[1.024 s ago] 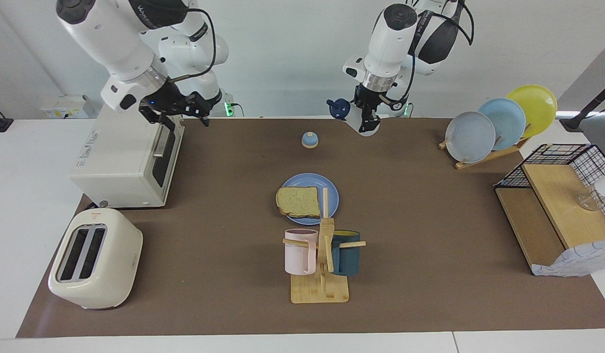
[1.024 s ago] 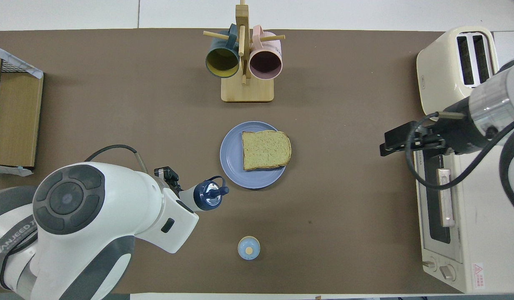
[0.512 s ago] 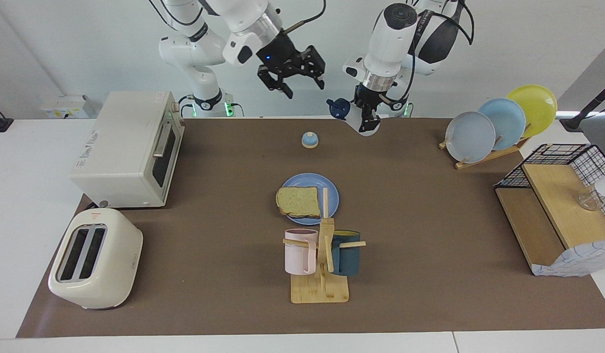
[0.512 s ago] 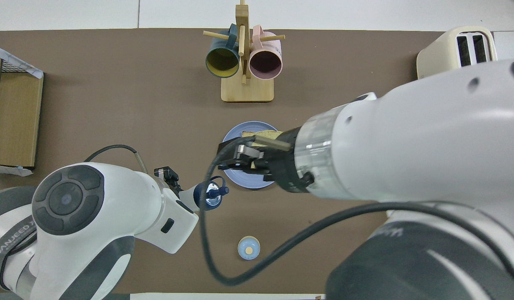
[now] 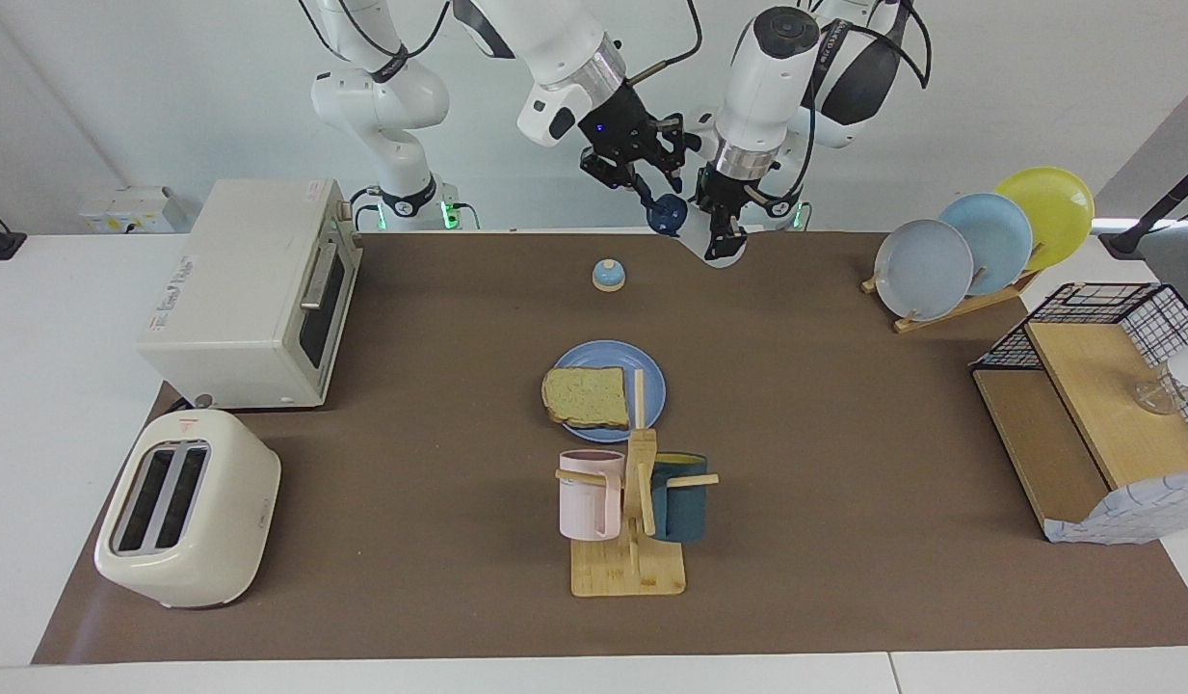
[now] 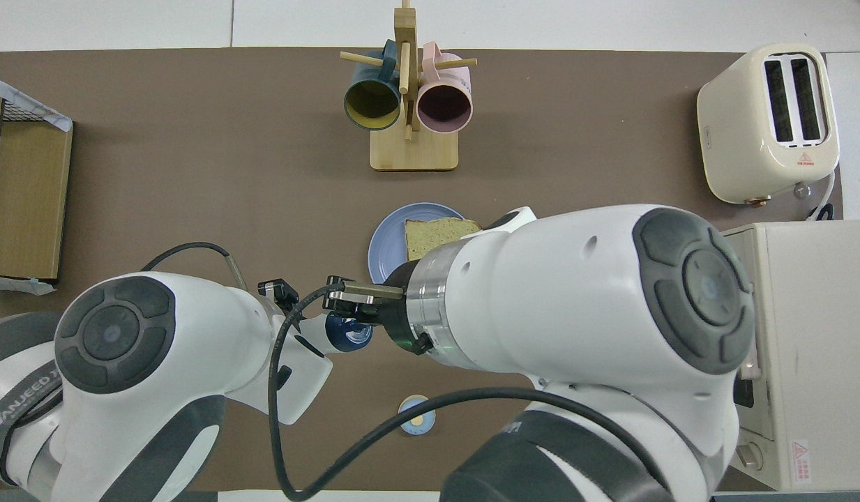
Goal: Put bread on plate and add seasoning
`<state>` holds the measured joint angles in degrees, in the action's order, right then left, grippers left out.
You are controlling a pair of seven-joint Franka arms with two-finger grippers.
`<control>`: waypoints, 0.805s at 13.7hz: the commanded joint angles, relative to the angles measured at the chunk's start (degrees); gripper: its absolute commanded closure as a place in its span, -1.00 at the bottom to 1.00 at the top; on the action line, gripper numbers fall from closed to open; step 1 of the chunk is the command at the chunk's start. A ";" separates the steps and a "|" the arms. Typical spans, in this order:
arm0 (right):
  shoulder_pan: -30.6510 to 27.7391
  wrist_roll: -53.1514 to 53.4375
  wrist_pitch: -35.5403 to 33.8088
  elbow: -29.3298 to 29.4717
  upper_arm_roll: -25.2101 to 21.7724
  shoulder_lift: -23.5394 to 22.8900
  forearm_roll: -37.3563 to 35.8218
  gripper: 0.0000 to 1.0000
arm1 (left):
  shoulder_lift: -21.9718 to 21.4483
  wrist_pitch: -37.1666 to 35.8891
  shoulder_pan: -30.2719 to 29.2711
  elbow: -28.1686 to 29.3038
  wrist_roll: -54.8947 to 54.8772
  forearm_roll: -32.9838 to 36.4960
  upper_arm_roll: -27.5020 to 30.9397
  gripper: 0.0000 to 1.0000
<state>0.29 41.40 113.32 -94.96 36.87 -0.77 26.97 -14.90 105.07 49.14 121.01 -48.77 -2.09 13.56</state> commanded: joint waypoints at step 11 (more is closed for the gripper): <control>-1.79 -5.28 -4.78 -1.11 -0.14 1.29 -3.68 0.27 | -2.06 0.84 -0.01 1.78 -0.28 1.13 -0.11 1.00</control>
<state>-0.45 35.91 109.09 -94.98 36.07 -0.63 23.61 -15.01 105.10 49.14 121.07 -48.77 -2.09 13.56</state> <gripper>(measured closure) 0.577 0.485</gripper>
